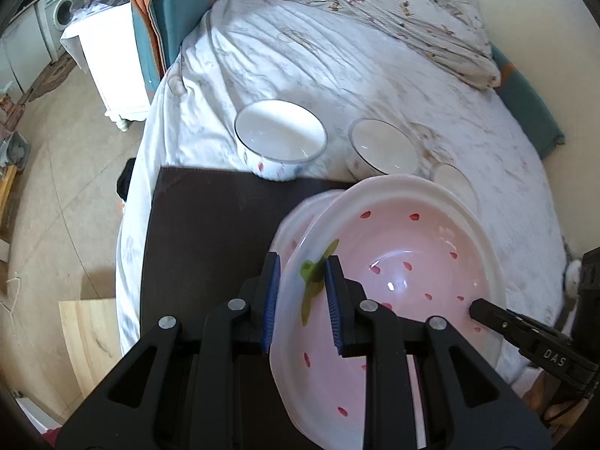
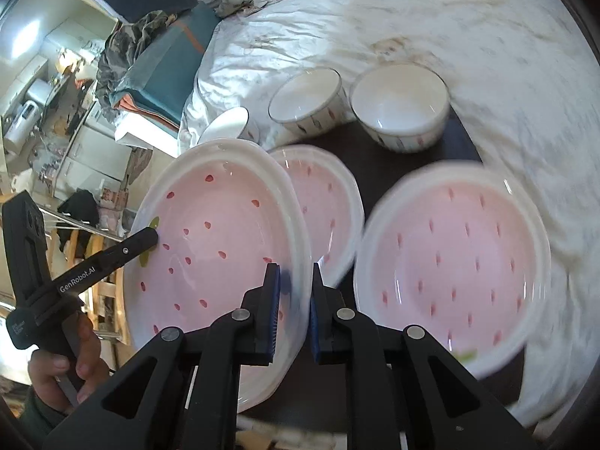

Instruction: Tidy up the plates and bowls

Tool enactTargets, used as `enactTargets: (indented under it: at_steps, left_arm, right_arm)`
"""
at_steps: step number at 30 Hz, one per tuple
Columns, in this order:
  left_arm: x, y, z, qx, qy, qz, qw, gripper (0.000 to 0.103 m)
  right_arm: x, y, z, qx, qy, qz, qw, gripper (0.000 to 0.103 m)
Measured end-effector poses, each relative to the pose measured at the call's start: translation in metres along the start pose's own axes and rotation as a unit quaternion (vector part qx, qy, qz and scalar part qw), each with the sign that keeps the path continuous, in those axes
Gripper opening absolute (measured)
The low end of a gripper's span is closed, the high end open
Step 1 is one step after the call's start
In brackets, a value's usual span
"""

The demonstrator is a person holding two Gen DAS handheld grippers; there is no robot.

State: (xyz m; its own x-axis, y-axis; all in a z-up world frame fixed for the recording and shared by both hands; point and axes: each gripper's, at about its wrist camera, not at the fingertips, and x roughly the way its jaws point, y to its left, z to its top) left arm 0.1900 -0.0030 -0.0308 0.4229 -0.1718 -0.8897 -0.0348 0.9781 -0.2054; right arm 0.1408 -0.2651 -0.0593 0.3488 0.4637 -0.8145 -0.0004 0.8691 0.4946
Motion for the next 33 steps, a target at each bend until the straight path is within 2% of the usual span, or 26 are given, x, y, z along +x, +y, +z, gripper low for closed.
enactTargets:
  at_steps: [6, 10, 16, 21, 29, 33]
  left_arm:
    - [0.047, 0.004, 0.016, -0.006, 0.015, 0.018, 0.9997, 0.021]
    - [0.075, 0.001, 0.015, -0.008, 0.041, 0.031, 0.9987, 0.021]
    - [0.087, 0.003, 0.014, -0.025, 0.054, 0.035, 0.9976, 0.021]
    - [0.09, -0.008, 0.016, 0.0, 0.046, 0.054, 0.9975, 0.02]
    - [0.096, -0.008, 0.015, 0.009, 0.051, 0.052, 0.9973, 0.021]
    - [0.103, -0.005, 0.01, -0.006, 0.067, 0.063, 0.9958, 0.025]
  right_arm:
    - [0.044, -0.008, 0.038, 0.0, 0.03, -0.015, 0.999, 0.016]
    - [0.065, -0.017, 0.044, 0.009, 0.049, -0.027, 0.998, 0.016]
    - [0.086, -0.025, 0.045, 0.026, 0.071, -0.028, 0.997, 0.016]
    - [0.096, -0.029, 0.044, 0.04, 0.087, -0.035, 0.995, 0.018]
    - [0.103, -0.034, 0.045, 0.052, 0.097, -0.041, 0.993, 0.02]
    - [0.106, -0.035, 0.046, 0.054, 0.099, -0.044, 0.993, 0.02]
